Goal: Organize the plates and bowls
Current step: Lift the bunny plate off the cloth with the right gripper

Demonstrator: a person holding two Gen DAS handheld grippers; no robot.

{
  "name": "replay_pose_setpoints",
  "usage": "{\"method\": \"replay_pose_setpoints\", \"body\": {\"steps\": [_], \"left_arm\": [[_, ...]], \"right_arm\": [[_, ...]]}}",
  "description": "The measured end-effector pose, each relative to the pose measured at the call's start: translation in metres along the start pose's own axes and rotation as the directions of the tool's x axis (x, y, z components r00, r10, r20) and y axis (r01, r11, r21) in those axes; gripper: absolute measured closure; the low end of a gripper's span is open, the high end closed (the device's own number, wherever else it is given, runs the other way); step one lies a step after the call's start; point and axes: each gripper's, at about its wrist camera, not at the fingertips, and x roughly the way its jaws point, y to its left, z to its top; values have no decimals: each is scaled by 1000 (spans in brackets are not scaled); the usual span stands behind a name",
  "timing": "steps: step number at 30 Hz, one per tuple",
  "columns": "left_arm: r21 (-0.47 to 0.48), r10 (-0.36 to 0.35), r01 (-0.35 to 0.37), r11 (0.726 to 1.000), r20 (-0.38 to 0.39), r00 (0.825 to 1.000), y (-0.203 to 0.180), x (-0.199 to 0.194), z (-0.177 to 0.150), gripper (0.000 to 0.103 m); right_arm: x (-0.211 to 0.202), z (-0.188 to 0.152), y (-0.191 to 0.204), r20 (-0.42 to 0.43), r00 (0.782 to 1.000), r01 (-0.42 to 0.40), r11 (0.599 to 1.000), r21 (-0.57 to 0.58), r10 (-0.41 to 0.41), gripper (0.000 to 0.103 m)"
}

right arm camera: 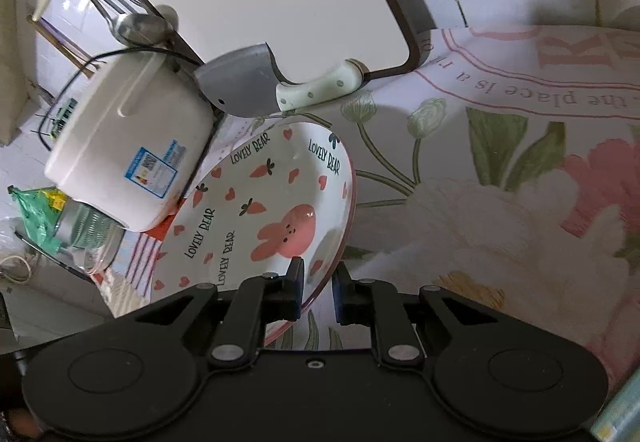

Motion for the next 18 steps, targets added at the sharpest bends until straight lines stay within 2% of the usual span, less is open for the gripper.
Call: {"method": "replay_pose_setpoints", "body": {"steps": [8,18], "left_arm": [[49,-46,45,998,22,999,-25,-43,-10,82],[124,-122,115,986,53,991,-71,-97,-25,82]], "right_arm": [[-55,-10,6,41,999,-13,1000,-22,14,83],[-135,-28,6,155,988,2,1000,-28,3,83]]}}
